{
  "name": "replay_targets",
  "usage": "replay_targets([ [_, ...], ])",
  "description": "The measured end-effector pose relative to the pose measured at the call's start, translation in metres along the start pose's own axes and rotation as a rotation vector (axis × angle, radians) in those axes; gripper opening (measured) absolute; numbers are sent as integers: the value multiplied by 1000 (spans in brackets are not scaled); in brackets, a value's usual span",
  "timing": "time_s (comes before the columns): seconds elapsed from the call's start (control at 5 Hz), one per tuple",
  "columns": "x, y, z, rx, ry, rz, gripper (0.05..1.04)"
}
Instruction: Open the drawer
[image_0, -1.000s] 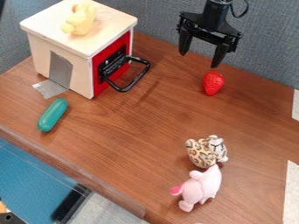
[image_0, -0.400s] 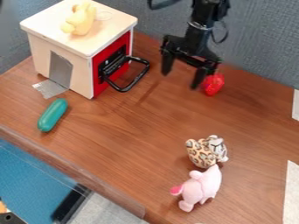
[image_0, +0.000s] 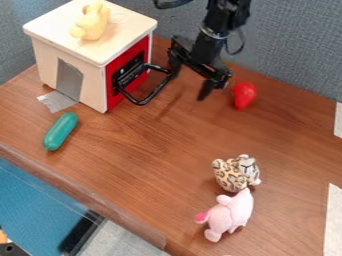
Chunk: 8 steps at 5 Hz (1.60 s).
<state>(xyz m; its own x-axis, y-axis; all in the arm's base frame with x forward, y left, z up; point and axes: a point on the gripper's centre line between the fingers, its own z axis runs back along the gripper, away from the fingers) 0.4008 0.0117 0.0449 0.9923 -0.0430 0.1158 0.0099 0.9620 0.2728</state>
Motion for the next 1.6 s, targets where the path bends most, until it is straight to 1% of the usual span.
replay_targets([
  [0.2, -4, 7, -7, 66, -10, -24, 1001],
  [0.4, -5, 13, -11, 96, -17, -20, 1001],
  [0.6, -6, 25, -18, 118, 2, 12, 1001],
  [0.8, -14, 23, -43, 141, 82, 7, 947],
  [1.0, -13, 24, -47, 142, 88, 9, 663],
  [1.2, -13, 21, -47, 136, 79, 7, 366],
  [1.4, -15, 8, -41, 110, 56, -14, 175],
  [1.6, -14, -19, -30, 78, 34, -47, 141],
])
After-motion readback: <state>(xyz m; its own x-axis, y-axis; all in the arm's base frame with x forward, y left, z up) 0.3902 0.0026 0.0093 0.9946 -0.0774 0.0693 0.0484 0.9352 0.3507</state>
